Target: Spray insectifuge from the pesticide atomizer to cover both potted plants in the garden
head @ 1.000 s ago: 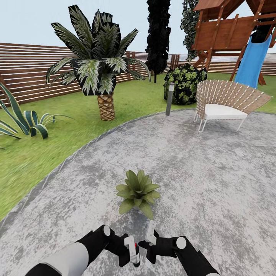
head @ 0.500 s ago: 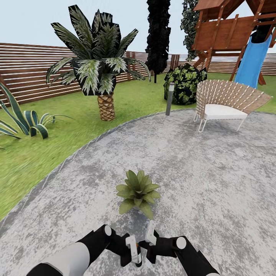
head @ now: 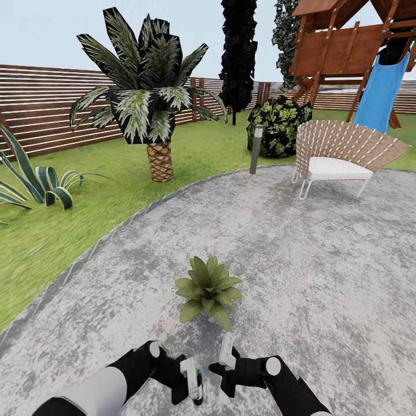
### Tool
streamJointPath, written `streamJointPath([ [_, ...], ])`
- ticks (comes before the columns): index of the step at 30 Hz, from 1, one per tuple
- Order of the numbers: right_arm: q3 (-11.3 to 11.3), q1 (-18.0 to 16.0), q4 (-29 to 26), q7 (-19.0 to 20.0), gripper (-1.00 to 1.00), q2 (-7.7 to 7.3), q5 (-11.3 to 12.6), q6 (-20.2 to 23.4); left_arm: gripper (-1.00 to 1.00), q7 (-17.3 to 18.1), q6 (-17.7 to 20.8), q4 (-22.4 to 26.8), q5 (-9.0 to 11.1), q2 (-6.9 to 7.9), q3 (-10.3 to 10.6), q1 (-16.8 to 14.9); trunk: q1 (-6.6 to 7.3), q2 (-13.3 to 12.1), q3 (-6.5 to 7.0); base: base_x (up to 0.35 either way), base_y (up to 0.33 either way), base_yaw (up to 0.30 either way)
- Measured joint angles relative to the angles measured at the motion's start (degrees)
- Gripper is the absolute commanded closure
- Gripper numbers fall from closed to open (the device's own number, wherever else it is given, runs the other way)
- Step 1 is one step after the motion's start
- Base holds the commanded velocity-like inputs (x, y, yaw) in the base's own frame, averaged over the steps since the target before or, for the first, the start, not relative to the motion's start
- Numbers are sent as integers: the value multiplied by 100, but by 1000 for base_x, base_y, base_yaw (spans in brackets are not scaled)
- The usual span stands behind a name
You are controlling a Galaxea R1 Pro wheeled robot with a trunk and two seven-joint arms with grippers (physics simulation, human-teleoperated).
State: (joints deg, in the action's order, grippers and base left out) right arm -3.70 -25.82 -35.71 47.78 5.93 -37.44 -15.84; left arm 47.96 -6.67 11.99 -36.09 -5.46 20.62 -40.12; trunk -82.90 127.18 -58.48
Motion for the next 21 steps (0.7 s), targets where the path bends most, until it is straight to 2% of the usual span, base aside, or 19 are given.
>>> streamJointPath([
  [3,2,0,6,0,100,-13,-5,-3,100,5,20,-7,-12,346,9,13,0,0,0,0,0,0],
  [9,10,2,18,0,100,-113,-16,-12,100,-10,32,-11,-15,876,0,14,0,0,0,0,0,0],
  [10,15,2,22,0,-100,-207,-17,-16,100,-12,38,-7,-24,981,5,14,0,0,0,0,0,0],
  [12,25,0,31,-8,-100,-518,-3,-19,100,-17,65,15,-10,1167,-23,14,0,0,0,0,0,0],
  [14,67,2,36,-29,-100,-722,12,-16,100,-40,81,17,17,1255,-67,15,0,0,0,0,0,0],
  [17,118,12,101,-95,-100,-861,19,-22,100,-63,90,27,63,1272,-97,15,0,0,0,0,0,0],
  [19,399,19,262,-476,-100,-1020,21,-27,100,-98,130,7,116,1278,-122,15,0,0,0,0,0,0],
  [21,964,27,687,-1212,-100,-1100,36,-24,100,-254,177,-15,261,1277,-301,14,0,0,0,0,0,0],
])
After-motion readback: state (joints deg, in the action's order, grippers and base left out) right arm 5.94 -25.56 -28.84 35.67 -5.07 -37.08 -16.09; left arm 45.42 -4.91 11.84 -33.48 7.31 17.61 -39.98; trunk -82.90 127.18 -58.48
